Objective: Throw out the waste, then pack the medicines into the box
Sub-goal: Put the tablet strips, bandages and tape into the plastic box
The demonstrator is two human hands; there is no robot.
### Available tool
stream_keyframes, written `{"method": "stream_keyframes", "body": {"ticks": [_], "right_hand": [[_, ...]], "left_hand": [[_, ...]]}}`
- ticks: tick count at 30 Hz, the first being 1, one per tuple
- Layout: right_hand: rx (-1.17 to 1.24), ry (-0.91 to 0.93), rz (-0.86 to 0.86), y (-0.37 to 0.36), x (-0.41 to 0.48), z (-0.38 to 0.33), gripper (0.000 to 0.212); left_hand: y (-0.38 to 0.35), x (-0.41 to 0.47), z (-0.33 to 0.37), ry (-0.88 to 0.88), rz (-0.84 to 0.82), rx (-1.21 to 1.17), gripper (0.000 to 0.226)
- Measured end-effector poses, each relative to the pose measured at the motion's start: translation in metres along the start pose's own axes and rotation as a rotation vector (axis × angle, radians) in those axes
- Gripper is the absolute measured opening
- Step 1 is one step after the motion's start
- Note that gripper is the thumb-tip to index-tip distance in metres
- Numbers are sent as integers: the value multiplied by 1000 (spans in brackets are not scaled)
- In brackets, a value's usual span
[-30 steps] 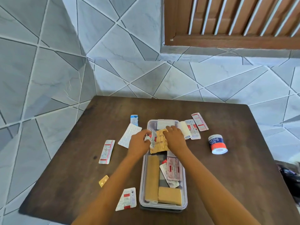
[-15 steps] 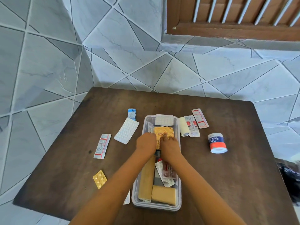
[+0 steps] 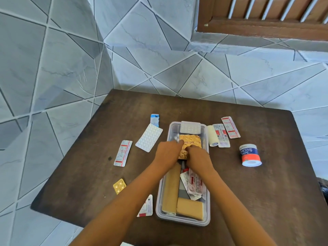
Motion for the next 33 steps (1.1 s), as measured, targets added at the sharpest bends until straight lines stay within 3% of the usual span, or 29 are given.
{"method": "stream_keyframes", "body": {"ticks": [4,9,11,13,17,20,23,26,30,33], "right_hand": [[47,-39,83,2,-4,0,32],[103,-28,222,6,-6,0,33],[178,-41,241,7,-4,-8,34],[240,-58,256,6,1,-22,36],[281,-94,283,0,15,-45,37],[274,-130,259,-6,15,-45,38],[260,-167,246,-12,11,-36,39],[238,-191,284,-10,2,-25,40],[191,-226,348,-2,-14,-6,48],[187,-282,349,-1,-25,11,57]], "left_hand": [[3,3,-2,-6,43,-119,32],[18,3,-46,232,186,-587,27],[16,5,-74,346,248,-610,24],[3,9,-103,454,162,-557,26],[-31,12,-135,552,-122,-458,61],[-45,13,-134,570,-107,-463,72],[-47,16,-136,593,-39,-539,69],[-31,16,-143,651,68,-710,40],[20,12,-129,533,297,-931,22],[48,18,-94,250,174,-942,25]]}}
Point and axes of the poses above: each hand's wrist, its own x-axis towards the middle knuckle, its own y-axis out of the back of the hand, z = x × y, the point moved 2 cm from there along x, towards the middle knuckle, and after that the axes turned 5 degrees about z, right-handed, at the moved point
